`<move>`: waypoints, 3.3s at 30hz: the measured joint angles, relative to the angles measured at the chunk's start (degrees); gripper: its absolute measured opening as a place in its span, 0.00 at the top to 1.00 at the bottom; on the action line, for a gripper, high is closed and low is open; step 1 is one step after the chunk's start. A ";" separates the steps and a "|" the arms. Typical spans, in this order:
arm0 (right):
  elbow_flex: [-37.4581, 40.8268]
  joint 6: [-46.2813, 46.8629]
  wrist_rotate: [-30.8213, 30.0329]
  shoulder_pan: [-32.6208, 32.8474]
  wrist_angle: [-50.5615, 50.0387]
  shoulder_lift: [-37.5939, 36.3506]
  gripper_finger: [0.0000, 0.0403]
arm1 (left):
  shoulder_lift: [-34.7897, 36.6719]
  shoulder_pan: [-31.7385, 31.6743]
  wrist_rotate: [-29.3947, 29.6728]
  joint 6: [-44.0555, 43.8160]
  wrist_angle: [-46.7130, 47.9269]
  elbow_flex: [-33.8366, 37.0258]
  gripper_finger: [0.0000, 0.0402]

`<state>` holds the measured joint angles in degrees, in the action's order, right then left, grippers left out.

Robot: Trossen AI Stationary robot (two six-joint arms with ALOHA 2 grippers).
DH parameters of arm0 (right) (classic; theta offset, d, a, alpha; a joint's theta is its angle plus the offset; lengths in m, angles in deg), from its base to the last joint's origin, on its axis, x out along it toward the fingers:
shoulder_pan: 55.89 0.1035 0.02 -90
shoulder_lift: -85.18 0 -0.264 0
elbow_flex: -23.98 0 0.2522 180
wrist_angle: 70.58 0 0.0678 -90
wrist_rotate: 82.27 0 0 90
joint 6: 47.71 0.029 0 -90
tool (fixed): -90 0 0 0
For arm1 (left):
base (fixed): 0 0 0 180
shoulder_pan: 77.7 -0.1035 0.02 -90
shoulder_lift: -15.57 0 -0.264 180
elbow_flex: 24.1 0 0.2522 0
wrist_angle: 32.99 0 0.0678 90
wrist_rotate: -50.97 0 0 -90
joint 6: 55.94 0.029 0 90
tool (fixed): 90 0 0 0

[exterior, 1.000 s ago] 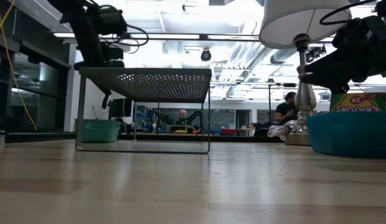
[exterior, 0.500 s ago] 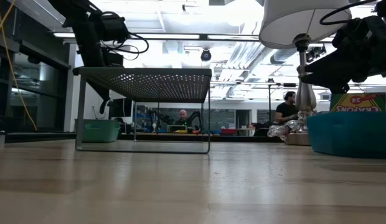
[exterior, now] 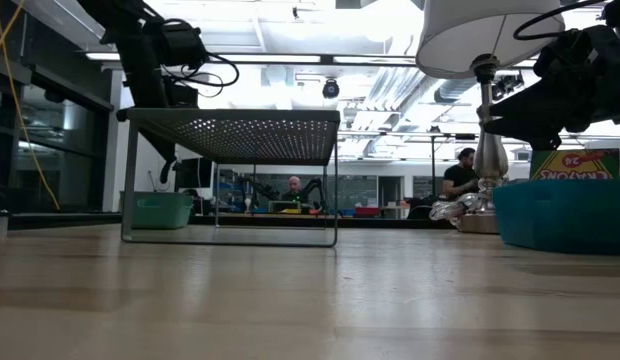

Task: Pick & Place Office Desk Supplies
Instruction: Put the black spring keychain into the dark green bin, then put the blue bin with crayon boxes on the shelf

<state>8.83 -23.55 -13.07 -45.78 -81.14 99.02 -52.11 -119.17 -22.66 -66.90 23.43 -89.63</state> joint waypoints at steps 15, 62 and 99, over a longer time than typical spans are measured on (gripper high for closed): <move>0.00 0.00 0.00 0.00 0.00 0.00 0.62 | 0.00 -0.52 0.01 0.42 1.09 0.00 0.80; 0.00 0.00 0.00 0.00 0.00 0.00 0.62 | 13.22 6.27 -17.32 8.56 14.45 -0.02 0.79; 0.00 0.00 0.00 0.00 0.00 -0.01 0.62 | 13.18 6.25 -20.09 28.48 13.68 5.60 0.79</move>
<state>8.83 -23.55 -13.07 -45.78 -81.14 99.01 -38.93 -112.92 -42.75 -38.42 37.11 -84.03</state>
